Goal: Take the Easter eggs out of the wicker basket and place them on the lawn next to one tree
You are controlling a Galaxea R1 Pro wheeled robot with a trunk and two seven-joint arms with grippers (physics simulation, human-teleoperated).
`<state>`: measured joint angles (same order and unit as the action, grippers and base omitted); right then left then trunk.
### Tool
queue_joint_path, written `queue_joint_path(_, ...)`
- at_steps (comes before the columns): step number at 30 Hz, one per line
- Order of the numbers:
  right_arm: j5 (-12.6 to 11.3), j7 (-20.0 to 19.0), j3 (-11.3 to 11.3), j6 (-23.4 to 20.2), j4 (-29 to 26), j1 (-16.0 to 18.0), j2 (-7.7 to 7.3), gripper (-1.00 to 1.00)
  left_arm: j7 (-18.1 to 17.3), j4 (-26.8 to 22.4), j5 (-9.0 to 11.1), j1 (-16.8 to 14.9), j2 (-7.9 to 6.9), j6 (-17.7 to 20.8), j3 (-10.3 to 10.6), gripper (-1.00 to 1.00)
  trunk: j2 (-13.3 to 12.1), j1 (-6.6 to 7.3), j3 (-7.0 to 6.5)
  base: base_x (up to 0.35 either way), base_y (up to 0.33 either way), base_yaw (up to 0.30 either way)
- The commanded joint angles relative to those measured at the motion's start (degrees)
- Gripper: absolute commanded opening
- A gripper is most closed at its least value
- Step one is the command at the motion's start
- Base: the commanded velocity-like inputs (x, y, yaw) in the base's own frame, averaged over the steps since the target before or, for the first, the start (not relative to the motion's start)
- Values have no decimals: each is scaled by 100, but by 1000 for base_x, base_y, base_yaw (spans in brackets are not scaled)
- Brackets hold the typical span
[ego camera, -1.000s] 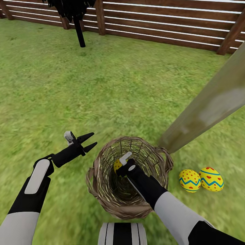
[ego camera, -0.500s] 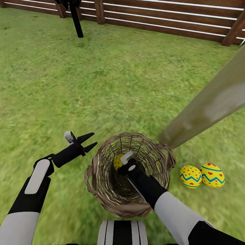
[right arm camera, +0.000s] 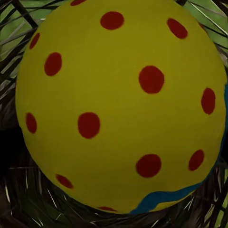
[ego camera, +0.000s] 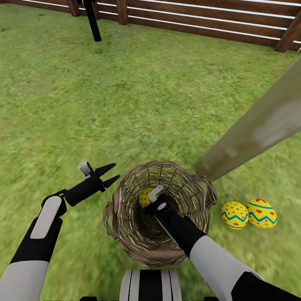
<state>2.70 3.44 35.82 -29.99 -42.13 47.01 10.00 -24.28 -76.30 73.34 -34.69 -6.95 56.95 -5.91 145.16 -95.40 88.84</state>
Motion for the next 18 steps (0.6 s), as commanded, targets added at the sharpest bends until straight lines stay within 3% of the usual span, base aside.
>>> queue_joint_path(1, 11, 14, 13, -34, -20, 1, 0, 100, -33, 1, -23, -3, 1, 26, -7, 100, 1, 0, 4, 0, 0, 0)
queue_joint_path(18, 11, 25, 12, 1, -76, 1, 0, 100, -24, 115, -15, -3, 18, 26, -7, 100, 6, -10, 93, 0, 0, 0)
